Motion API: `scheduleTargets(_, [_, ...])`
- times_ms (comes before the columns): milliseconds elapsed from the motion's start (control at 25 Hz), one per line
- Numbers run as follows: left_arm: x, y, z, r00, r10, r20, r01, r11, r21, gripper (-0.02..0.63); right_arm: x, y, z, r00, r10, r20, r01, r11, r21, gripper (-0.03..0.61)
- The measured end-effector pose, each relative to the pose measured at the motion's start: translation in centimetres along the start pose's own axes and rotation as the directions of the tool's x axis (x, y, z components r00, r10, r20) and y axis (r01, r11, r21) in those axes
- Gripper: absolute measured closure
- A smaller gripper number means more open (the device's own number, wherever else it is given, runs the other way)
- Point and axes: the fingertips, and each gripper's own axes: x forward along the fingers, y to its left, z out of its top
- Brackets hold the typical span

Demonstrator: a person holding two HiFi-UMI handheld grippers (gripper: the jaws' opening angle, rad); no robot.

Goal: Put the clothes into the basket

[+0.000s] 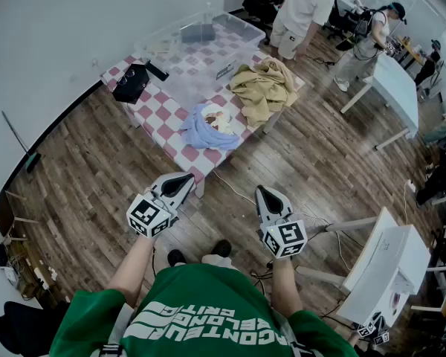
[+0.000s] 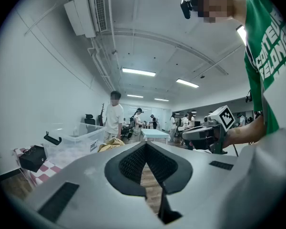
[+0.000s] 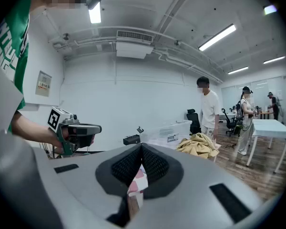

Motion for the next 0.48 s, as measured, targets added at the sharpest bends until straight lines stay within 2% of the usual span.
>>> scheduleTargets(320, [2.4,-0.1,0.2,1.000,0.022,-0.001,-0.022,1.000,0.023,0.612,0.3,-3.2,-0.1,1.000,0.026,0.003,-0.026,1.000,-0.018,0.569])
scheduleTargets(480, [3.4,-0.1,-0.3,0.999,0.041,-0.020,-0.040,0.999,0.024,0.612,0.3,-4.7,-0.5,0.999,0.037,0.008,-0.037,0.999,0.003,0.569])
